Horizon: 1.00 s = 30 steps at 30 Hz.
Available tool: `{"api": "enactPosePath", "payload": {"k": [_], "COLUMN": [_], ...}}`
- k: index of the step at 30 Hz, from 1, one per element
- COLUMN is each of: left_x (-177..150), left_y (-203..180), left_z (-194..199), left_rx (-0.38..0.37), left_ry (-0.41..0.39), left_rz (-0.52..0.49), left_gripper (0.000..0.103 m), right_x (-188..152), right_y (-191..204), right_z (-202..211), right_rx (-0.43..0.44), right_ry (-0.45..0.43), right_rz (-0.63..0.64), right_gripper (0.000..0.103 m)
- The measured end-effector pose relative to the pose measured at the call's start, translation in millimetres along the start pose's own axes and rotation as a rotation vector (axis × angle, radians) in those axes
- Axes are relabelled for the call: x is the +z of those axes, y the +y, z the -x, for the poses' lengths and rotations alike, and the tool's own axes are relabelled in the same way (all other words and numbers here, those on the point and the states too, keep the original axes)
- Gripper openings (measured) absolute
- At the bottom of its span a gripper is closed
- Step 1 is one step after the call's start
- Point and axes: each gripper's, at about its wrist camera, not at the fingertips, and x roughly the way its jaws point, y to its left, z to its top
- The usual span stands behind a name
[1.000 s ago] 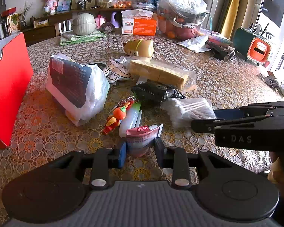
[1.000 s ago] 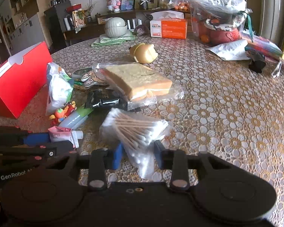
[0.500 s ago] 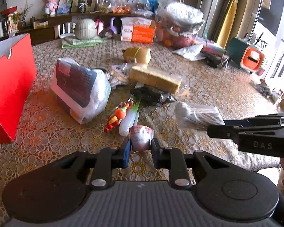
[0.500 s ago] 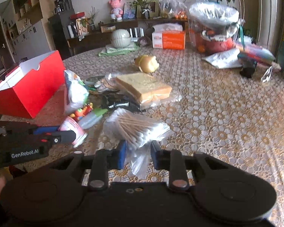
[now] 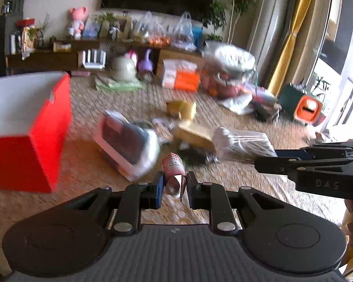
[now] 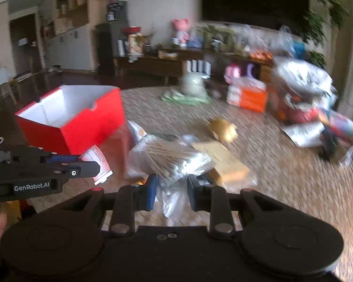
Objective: Organize objects
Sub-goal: 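Carry the pink packet and cotton swab bag with both tools over the red box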
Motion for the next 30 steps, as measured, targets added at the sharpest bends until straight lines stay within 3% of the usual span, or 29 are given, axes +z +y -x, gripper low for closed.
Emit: {"api": "enactPosePath", "payload": {"k": [8,16,22,30], "left_x": [29,53,68,81], "left_y": [46,110,167,227], "left_z": [45,68,65,41], "left_rx": [0.08,0.185,0.261,0.349], "left_ry": [-0.064,-0.083,-0.06,0.027], "left_rz": [0.031,0.059,0.09,0.067], "left_gripper": [0.019,0.019,0.019,0.019], "right_x": [48,84,104,115], "right_y": [51,108,147,191], "right_z": [-17,-62,-99,-148], "right_rx": [0.109,0.208,0.253,0.247], "right_ry": [-0.034,-0.009,0.027,0.1], "right_rz": [0.085,0.153,0.19,0.25], "right_gripper": [0.026,0.026,0.026,0.026]}}
